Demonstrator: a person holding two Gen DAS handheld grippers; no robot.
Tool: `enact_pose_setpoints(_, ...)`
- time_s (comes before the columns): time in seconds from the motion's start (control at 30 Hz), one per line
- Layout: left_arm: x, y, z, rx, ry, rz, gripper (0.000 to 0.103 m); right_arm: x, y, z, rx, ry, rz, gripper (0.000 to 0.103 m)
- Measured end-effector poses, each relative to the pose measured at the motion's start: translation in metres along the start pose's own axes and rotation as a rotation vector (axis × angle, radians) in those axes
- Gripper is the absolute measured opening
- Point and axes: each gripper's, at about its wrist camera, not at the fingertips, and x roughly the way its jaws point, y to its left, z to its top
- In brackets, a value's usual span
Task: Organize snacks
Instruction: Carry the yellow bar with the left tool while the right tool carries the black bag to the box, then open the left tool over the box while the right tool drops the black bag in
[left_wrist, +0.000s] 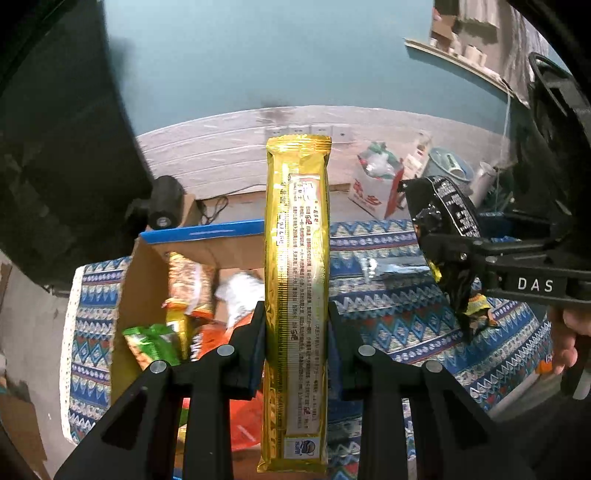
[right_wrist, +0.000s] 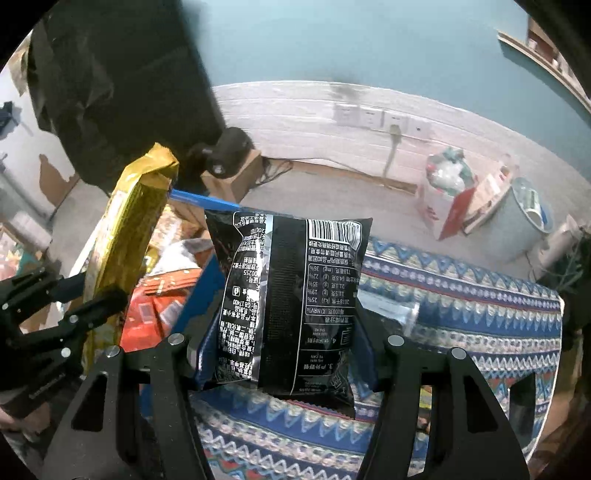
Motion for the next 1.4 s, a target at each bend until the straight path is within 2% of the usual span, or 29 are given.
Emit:
enact_pose_setpoints(0.33,0.014,0.054,-0.011,-0.085,0.035,0.067,0.029,0.027,0.047,0.021,-0.049,0.030,0.047,0.060)
enact_pose_setpoints(0.6,0.028,0.087,-0.020,-0.151,0.074,0.089,0.029,0.051,0.084,0.032,-0.080,0.061,0.086,0.060)
enact_pose_setpoints(0.97,0.036,0.113,-0.028,-0.211,0.116,0.091,0.030,0.083,0.116,0.042,-0.098,0.109,0.123,0.060)
enact_pose_setpoints(1.23,0.028,0.125,-0.028,-0.222,0.095,0.127,0.030,0.096,0.134,0.044,-0.118,0.134,0.130,0.060)
enact_pose_setpoints(1.27,0.028,0.127,-0.029,-0.228,0.099,0.127,0.030,0.098,0.137,0.044,-0.124,0.138,0.133,0.060)
enact_pose_setpoints(1.33,0.026,0.130,-0.029,-0.234,0.102,0.135,0.038,0.099,0.143,0.044,-0.130,0.139,0.133,0.060)
enact_pose_setpoints(1.4,0.022,0.133,-0.029,-0.239,0.092,0.150,0.051,0.101,0.147,0.045,-0.137,0.143,0.135,0.061)
